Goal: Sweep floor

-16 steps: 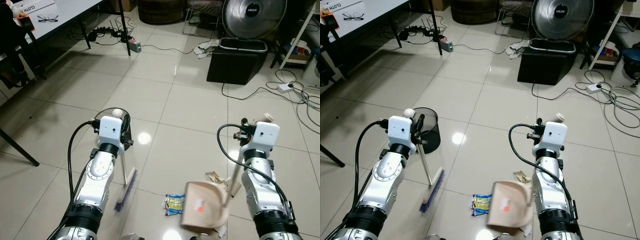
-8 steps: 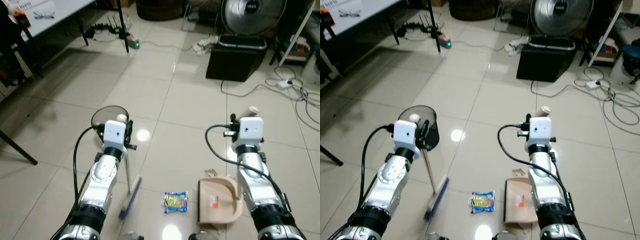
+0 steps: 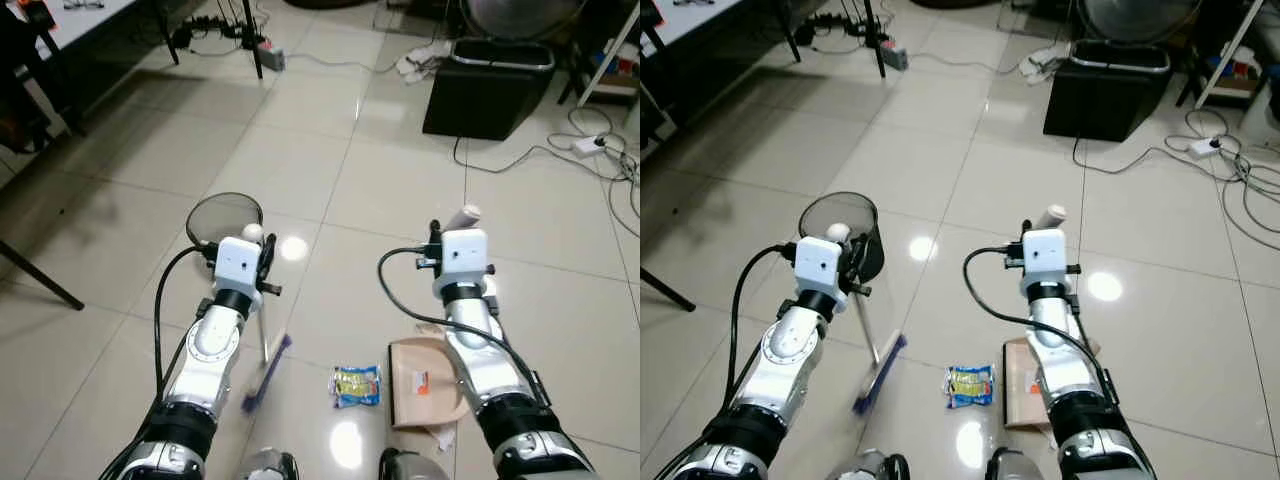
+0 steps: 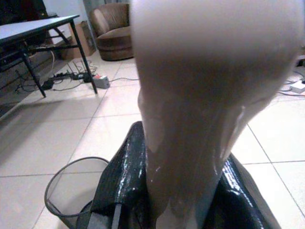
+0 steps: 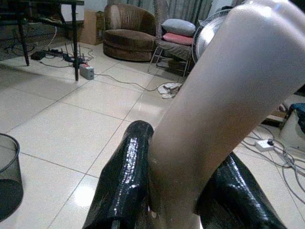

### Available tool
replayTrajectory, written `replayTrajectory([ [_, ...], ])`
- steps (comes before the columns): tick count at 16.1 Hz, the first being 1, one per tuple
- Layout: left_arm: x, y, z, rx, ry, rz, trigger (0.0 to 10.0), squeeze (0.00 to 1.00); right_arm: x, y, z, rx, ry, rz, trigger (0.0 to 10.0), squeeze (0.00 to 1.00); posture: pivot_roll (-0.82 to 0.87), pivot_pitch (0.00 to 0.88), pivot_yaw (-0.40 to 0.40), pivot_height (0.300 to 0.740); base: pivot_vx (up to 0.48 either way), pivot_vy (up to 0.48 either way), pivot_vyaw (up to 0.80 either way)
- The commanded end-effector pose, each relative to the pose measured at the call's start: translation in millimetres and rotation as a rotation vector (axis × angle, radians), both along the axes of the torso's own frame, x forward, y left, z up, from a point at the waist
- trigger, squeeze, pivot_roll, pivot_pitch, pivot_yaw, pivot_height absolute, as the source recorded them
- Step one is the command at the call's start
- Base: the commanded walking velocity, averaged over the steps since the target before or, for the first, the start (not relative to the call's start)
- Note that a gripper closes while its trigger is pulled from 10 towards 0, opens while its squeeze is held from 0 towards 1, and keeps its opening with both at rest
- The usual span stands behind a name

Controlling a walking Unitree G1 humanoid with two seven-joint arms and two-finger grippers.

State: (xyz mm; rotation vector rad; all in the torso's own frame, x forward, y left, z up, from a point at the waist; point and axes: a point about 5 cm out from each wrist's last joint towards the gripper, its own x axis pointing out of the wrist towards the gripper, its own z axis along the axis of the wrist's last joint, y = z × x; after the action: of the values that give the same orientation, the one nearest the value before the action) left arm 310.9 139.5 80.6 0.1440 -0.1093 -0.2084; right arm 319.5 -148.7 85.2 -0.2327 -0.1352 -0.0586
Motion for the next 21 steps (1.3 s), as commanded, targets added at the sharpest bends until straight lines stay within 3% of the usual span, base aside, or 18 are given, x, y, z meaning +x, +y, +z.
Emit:
replayTrajectory([
  [1, 0.0, -0.9, -4, 0.01, 0.015, 0.003, 10.0, 0.0, 0.4, 6.4, -2, -0.037, 0.005, 0.011, 10.0, 0.0, 0.04, 0.22, 0.07, 0.74, 0.0, 0.0, 0.0],
  [4, 0.6, 0.1, -4, -0.008, 0.015, 0.027, 10.0, 0.0, -0.3, 17.4, -4, -0.051, -0.005, 0.012, 10.0, 0.0, 0.04, 0.238, 0.083, 0.74, 0.0, 0.0, 0.0],
  [6, 1.1, -1.8, -4, -0.035, 0.022, 0.026, 10.0, 0.0, 0.1, 17.5, -7, 0.026, 0.01, -0.02, 10.0, 0.0, 0.04, 0.241, 0.087, 0.74, 0.0, 0.0, 0.0],
  [10, 5.0, -5.1, 0, -0.159, 0.036, 0.077, 10.0, 0.0, 0.7, 17.8, -7, 0.135, 0.007, -0.059, 10.0, 0.0, 0.05, 0.255, 0.09, 0.74, 0.0, 0.0, 0.0],
  [14, 9.4, -6.8, 4, -0.252, 0.044, 0.11, 10.0, 0.0, 3.6, 25.8, -1, 0.171, -0.018, -0.013, 10.0, 0.0, 0.05, 0.253, 0.095, 0.74, 0.0, 0.0, 0.0],
  [19, 23.5, 5.2, 19, -0.462, 0.023, 0.278, 10.0, 0.0, 3.6, 34.4, -2, 0.197, -0.011, 0.051, 10.0, 0.0, 0.04, 0.239, 0.095, 0.74, 0.0, 0.0, 0.0],
  [21, 26.4, 6.2, 23, -0.484, 0.016, 0.285, 10.0, 0.0, 4.0, 33.9, -2, 0.197, -0.008, 0.056, 10.0, 0.0, 0.04, 0.235, 0.095, 0.74, 0.0, 0.0, 0.0],
])
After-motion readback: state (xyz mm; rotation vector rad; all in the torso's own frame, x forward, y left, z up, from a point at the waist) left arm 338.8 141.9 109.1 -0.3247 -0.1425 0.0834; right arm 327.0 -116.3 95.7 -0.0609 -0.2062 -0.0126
